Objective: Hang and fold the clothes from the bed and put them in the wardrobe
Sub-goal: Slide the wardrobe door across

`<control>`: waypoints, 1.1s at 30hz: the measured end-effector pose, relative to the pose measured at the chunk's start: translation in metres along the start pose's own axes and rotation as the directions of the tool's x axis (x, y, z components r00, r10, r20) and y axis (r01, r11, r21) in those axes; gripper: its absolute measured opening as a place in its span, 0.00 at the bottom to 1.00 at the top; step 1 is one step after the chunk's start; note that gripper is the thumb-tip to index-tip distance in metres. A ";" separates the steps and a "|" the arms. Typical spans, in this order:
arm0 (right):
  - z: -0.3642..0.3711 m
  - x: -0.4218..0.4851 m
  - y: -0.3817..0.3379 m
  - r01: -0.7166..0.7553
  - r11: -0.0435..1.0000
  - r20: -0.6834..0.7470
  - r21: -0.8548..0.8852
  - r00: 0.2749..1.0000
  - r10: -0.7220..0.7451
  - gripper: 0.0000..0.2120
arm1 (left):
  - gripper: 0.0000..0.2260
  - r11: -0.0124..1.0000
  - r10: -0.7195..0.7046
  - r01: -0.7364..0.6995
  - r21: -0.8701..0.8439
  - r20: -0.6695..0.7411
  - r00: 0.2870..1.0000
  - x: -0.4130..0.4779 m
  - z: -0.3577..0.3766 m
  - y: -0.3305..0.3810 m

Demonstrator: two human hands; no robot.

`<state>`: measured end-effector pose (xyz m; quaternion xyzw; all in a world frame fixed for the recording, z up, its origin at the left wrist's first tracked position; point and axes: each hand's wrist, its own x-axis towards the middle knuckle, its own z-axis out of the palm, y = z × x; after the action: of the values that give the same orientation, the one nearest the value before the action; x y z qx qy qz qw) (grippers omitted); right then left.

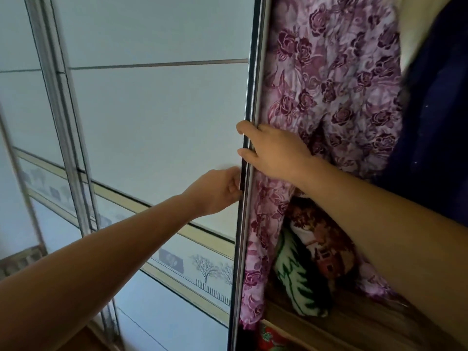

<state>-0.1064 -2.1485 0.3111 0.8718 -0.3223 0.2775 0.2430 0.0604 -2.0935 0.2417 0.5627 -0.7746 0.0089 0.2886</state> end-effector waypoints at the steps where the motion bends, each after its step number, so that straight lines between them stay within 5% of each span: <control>1: -0.006 -0.009 0.004 -0.009 1.000 0.004 -0.010 1.000 0.009 0.20 | 0.10 1.000 0.026 -0.026 0.006 -0.001 1.000 0.000 0.004 0.008; 9: -0.052 -0.088 0.033 -0.157 0.957 -0.073 -0.246 0.987 0.143 0.26 | 0.10 0.939 0.299 -0.283 0.196 -0.058 0.953 0.004 0.045 0.065; 15: -0.095 -0.151 0.063 -0.218 0.839 -0.142 -0.498 0.975 0.169 0.35 | 0.27 0.696 0.590 -0.455 0.555 -0.081 0.804 -0.002 0.084 0.109; 23: -0.132 -0.205 0.086 -0.204 0.560 -0.060 -0.803 0.963 0.264 0.39 | 0.43 0.502 0.691 -0.510 0.699 0.031 0.722 0.011 0.115 0.140; 33: -0.171 -0.269 0.112 -0.157 0.353 0.007 -0.922 0.906 0.423 0.38 | 0.46 0.411 0.774 -0.558 0.721 0.048 0.631 0.026 0.157 0.214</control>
<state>-0.4117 -2.0058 0.2910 0.5544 -0.5975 -0.0123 0.5792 -0.2011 -2.0903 0.1894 0.2567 -0.8211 0.4887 0.1453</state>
